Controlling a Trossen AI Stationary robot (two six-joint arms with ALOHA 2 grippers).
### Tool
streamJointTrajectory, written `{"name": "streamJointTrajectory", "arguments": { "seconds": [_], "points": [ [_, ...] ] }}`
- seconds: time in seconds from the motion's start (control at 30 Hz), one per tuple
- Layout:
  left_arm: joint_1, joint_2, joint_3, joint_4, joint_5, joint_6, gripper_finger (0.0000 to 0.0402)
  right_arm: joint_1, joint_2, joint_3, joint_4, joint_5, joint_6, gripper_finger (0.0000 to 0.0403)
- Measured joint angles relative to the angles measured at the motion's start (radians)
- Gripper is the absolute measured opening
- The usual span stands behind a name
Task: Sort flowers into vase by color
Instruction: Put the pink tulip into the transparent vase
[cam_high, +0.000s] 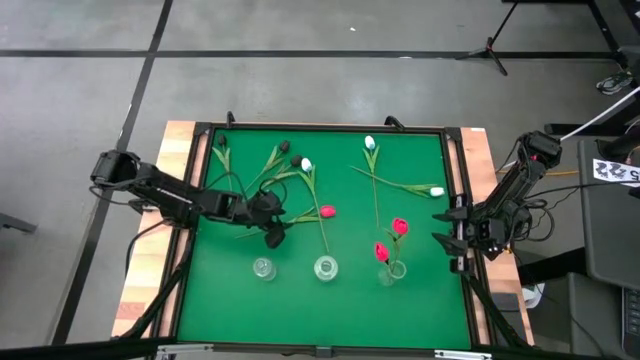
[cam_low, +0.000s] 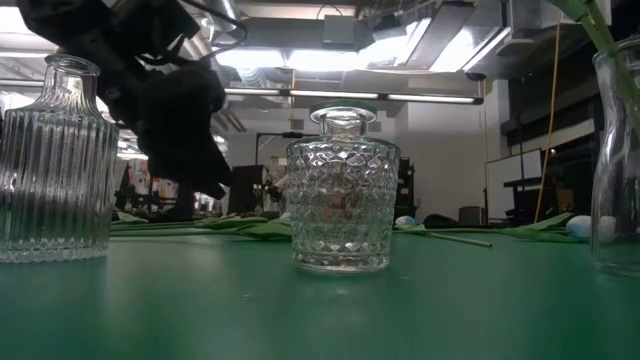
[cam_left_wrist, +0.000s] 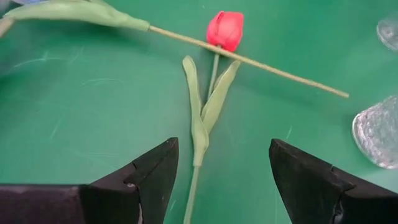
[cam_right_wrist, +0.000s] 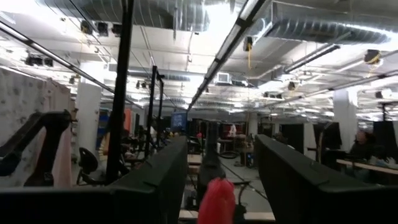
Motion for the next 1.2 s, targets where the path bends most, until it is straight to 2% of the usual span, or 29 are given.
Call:
{"name": "streamJointTrajectory", "arguments": {
  "seconds": [0.17,0.37,0.5,0.87,1.03,1.2],
  "points": [
    [-0.017,0.013,0.000,0.046,-0.083,0.049,0.0246,0.000,0.000,0.000,0.000,0.004,-0.012,0.0188],
    [-0.020,0.136,0.000,0.157,-0.087,0.058,0.0246,0.000,0.000,0.000,0.000,0.005,-0.012,0.0188],
    [-0.024,0.207,0.000,0.174,-0.087,0.012,0.0246,0.000,0.000,0.000,0.001,0.005,-0.011,0.0188],
    [-0.033,0.327,0.002,0.295,-0.113,0.009,0.0246,0.000,0.000,0.000,0.003,0.006,0.018,0.0188],
    [-0.034,0.344,0.004,0.297,-0.119,-0.005,0.0246,0.000,0.000,0.000,0.006,0.006,0.030,0.0188],
    [-0.033,0.344,0.004,0.288,-0.122,-0.007,0.0210,0.000,0.000,0.000,0.006,0.006,0.036,0.0188]
  ]
}}
